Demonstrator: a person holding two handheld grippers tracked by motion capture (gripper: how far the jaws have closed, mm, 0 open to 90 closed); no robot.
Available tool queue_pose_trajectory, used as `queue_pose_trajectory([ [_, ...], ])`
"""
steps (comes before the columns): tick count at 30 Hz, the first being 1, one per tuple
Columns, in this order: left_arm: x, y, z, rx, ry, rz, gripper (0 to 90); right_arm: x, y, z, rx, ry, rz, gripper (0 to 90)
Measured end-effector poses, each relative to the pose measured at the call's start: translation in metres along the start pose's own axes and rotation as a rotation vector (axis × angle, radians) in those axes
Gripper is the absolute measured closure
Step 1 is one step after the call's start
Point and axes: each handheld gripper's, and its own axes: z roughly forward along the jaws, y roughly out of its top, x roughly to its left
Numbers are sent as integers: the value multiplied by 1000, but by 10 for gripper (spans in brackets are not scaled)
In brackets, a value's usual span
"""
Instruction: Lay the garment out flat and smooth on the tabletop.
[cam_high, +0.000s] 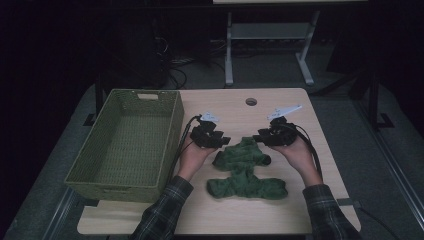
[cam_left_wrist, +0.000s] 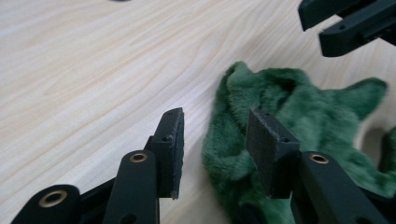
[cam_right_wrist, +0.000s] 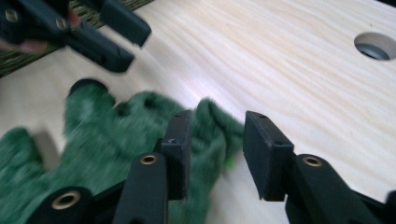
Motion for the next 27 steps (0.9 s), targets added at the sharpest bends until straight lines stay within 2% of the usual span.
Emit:
queue_pose_trajectory([
  [1, 1, -1, 3, 3, -1, -8, 563, -1, 4, 13, 18, 7, 5, 636],
  [2, 2, -2, 4, 11, -2, -3, 563, -1, 4, 13, 18, 7, 5, 636],
  [3, 3, -3, 7, 17, -2, -10, 561, -2, 4, 23, 36, 18, -4, 636],
  [9, 8, -6, 11, 19, 1, -23, 556, -2, 0, 42, 86, 27, 15, 649],
  [11, 9, -7, 13, 28, -1, -21, 553, -2, -4, 47, 101, 38, 12, 679],
  [13, 8, -8, 16, 34, -7, -30, 544, -1, -10, 52, 125, 54, 2, 763],
  [17, 8, -10, 23, 64, -18, -23, 537, 0, -13, 51, 125, 64, 6, 811],
  [18, 7, -11, 27, 65, -23, -37, 535, 1, -15, 49, 121, 64, -4, 838],
  [21, 7, -13, 31, 79, -27, -38, 533, 1, -18, 49, 121, 66, -11, 845],
  [22, 8, -13, 33, 90, -33, -34, 533, 1, -19, 49, 122, 64, -12, 845],
  [24, 8, -15, 36, 98, -54, -52, 531, 0, -23, 49, 122, 68, -5, 845],
  [27, 6, -16, 40, 107, -73, -45, 531, 0, -24, 51, 121, 71, -6, 845],
])
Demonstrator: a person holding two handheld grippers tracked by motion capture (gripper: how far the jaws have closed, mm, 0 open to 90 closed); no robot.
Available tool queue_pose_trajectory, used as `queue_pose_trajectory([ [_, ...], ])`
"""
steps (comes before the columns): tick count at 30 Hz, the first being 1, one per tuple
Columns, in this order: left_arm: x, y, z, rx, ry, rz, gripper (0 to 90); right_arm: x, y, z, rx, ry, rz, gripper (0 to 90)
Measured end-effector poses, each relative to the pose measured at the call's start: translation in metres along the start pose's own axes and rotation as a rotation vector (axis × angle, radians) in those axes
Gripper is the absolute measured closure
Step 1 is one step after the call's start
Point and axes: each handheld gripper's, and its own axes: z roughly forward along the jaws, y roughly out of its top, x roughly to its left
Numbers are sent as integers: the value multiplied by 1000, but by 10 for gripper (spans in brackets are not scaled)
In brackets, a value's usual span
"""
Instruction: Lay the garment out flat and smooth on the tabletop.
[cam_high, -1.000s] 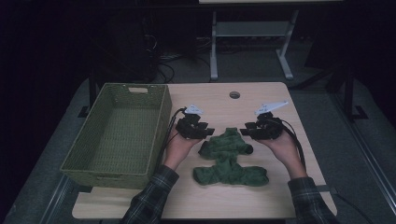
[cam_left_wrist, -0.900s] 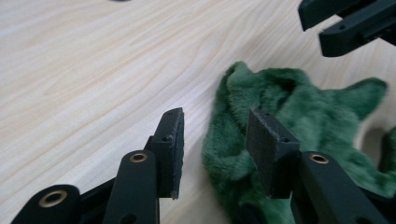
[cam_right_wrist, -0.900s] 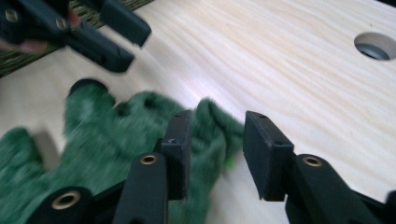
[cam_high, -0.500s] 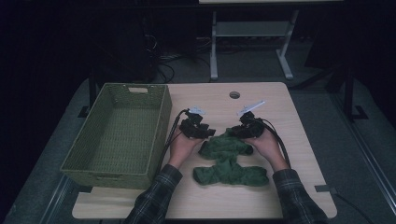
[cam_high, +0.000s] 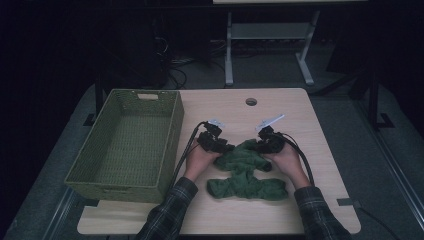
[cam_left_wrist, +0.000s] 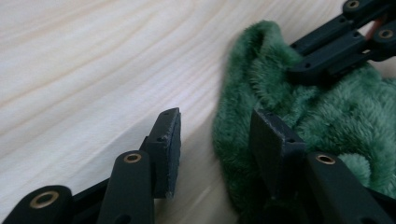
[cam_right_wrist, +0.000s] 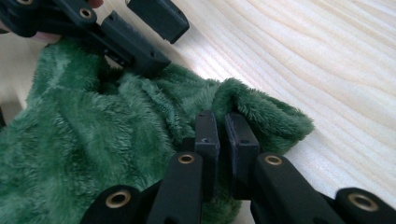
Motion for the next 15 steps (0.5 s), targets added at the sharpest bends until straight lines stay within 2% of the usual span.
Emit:
queue_pose_trajectory([
  [2, -2, 0, 3, 21, -15, 23, 571, 1, 1, 1, -3, -3, -4, 848],
  [4, -3, -1, 5, 23, -21, 19, 586, 1, 1, 1, -3, -4, -7, 848],
  [7, -3, -2, 7, 36, -46, 28, 748, 2, 1, 2, 0, -5, -8, 851],
  [8, -3, -2, 8, 47, -50, 44, 809, 2, 1, 2, -3, -5, -14, 853],
  [11, -3, -2, 7, 43, -57, 45, 872, 4, 2, 1, -1, -13, -16, 853],
  [12, -3, 0, 3, 33, -42, 62, 875, 4, 2, -1, -4, -18, -20, 853],
  [13, -5, 1, 0, 12, -31, 59, 876, 4, 3, -2, -11, -21, -19, 853],
  [14, -5, 1, 0, 12, -31, 59, 876, 4, 3, -2, -11, -21, -19, 853],
  [15, -6, 5, -9, -32, -9, 70, 876, 5, 5, -9, -37, -36, -20, 852],
])
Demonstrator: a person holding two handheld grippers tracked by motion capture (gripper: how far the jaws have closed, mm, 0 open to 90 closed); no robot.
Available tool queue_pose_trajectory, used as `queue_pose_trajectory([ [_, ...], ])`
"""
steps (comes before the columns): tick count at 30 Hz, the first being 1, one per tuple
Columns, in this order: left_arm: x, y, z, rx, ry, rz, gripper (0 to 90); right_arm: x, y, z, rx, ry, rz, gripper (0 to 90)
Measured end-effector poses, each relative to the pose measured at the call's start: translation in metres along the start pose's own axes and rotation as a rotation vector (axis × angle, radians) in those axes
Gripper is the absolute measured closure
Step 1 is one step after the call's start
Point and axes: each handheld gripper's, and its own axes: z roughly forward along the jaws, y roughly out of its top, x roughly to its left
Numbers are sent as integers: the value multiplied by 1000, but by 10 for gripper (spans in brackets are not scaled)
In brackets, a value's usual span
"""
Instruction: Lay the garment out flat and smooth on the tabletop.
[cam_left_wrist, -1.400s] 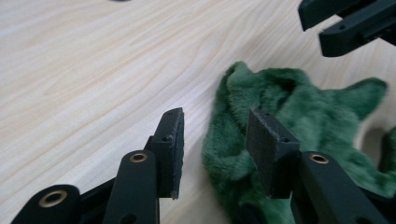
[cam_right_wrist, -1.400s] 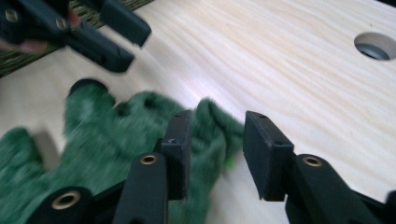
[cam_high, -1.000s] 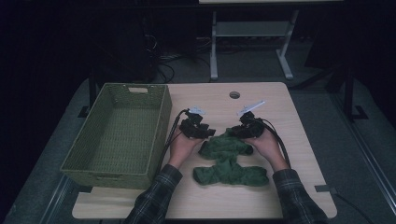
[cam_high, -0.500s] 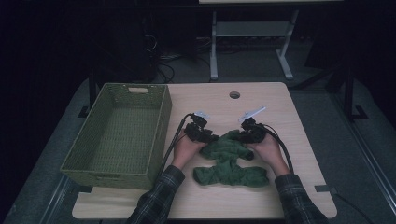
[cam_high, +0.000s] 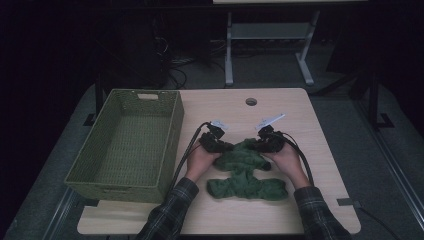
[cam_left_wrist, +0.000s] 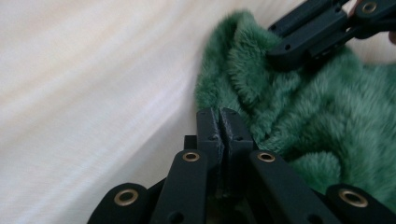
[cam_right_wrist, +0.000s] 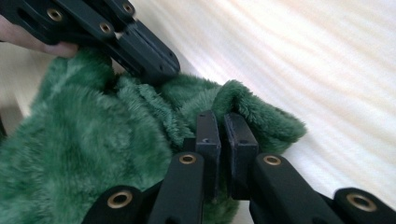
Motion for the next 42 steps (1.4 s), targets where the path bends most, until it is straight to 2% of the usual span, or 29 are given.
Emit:
queue_pose_trajectory([
  [1, 0, 0, 0, 0, 0, 0, 875, 0, 1, -3, -12, -5, -2, 852],
  [3, -1, 5, -12, -56, 30, 7, 875, 0, 2, -8, -26, -15, -7, 852],
  [4, -2, 8, -23, -99, 70, 20, 875, -1, 3, -20, -70, -39, -6, 852],
  [5, -1, 9, -29, -118, 98, 23, 876, -1, 3, -25, -85, -48, -2, 852],
  [6, -1, 9, -29, -118, 98, 23, 877, -1, 3, -25, -85, -48, -2, 852],
  [9, 1, 9, -37, -170, 134, 9, 878, -8, 0, -40, -131, -72, 22, 853],
  [11, 2, 7, -39, -191, 151, 13, 878, -13, -4, -45, -137, -91, 41, 855],
  [13, 5, 2, -33, -179, 162, 23, 877, -20, -11, -46, -134, -88, 76, 855],
  [14, 5, 2, -33, -179, 162, 23, 876, -20, -11, -46, -134, -88, 76, 855],
  [15, 7, -3, -24, -148, 165, 20, 874, -22, -14, -42, -125, -91, 85, 855],
  [17, 10, -7, -16, -114, 165, 16, 871, -24, -18, -38, -111, -100, 86, 855],
  [18, 10, -7, -16, -114, 165, 16, 872, -24, -18, -38, -111, -100, 86, 855],
  [19, 13, -11, -10, -93, 168, 6, 872, -26, -23, -30, -77, -110, 106, 855],
  [22, 16, -14, -5, -75, 176, 0, 876, -30, -28, -24, -56, -113, 124, 861],
  [23, 17, -15, -4, -64, 189, -2, 878, -31, -29, -21, -39, -123, 139, 879],
  [24, 19, -17, -3, -64, 208, -10, 881, -33, -31, -19, -21, -153, 132, 898],
  [25, 23, -19, -4, -75, 191, -32, 881, -38, -36, -19, -11, -177, 164, 898],
  [26, 23, -19, -4, -75, 191, -32, 879, -38, -36, -19, -11, -177, 164, 898],
  [27, 23, -19, -4, -79, 173, -42, 879, -41, -37, -20, -16, -170, 175, 898],
  [29, 22, -18, -4, -75, 181, -16, 851, -43, -38, -22, -36, -157, 195, 890],
  [31, 21, -17, -5, -88, 194, -24, 745, -42, -36, -24, -73, -150, 196, 828],
  [36, 14, -8, -12, -111, 188, -2, 630, -36, -22, -22, -124, -150, 155, 755],
  [38, 14, -4, -11, -111, 182, 8, 593, -37, -16, -15, -103, -107, 172, 702],
  [40, 16, -1, -7, -90, 178, 12, 562, -35, -10, -4, -101, -86, 170, 669],
  [42, 20, 0, -3, -77, 171, 3, 556, -34, -8, 4, -98, -89, 166, 653],
])
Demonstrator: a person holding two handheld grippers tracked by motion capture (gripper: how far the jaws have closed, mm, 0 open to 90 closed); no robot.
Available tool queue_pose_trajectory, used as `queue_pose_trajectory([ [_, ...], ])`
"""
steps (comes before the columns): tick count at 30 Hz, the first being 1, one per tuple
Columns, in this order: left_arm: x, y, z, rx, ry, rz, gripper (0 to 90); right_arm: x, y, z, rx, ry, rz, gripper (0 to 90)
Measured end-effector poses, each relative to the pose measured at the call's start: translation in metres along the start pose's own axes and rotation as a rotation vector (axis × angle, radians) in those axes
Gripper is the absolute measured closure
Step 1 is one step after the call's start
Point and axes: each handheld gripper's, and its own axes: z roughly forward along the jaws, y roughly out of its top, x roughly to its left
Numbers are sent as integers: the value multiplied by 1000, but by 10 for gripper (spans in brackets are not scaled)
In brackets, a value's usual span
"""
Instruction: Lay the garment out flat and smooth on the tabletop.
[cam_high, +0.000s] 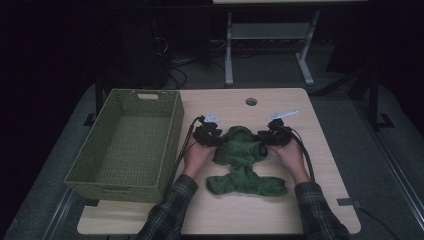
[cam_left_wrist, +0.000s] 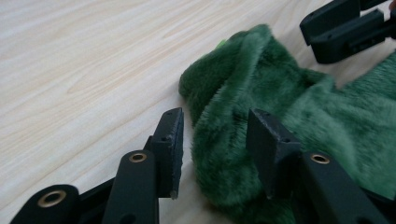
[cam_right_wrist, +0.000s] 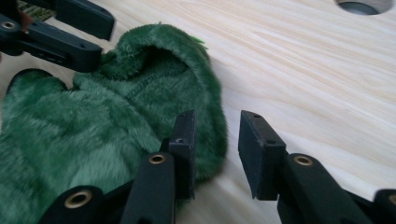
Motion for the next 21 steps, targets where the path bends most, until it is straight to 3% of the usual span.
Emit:
queue_pose_trajectory([
  [4, 1, -4, 11, 45, -28, -8, 576, -2, -3, 13, 21, 6, 25, 656],
  [7, 1, -5, 12, 48, -35, -4, 618, -4, -4, 16, 20, 23, 31, 679],
  [9, 1, -4, 12, 50, -37, 0, 714, -2, -5, 20, 39, 26, 16, 815],
  [12, 0, -4, 11, 56, -38, 2, 789, -2, -6, 20, 41, 26, 6, 864],
  [14, 0, -3, 9, 57, -29, 14, 861, -2, -5, 15, 35, 22, 3, 877],
  [21, 1, 2, 0, -2, 13, 12, 886, -9, -5, -21, -22, -34, -3, 890],
])
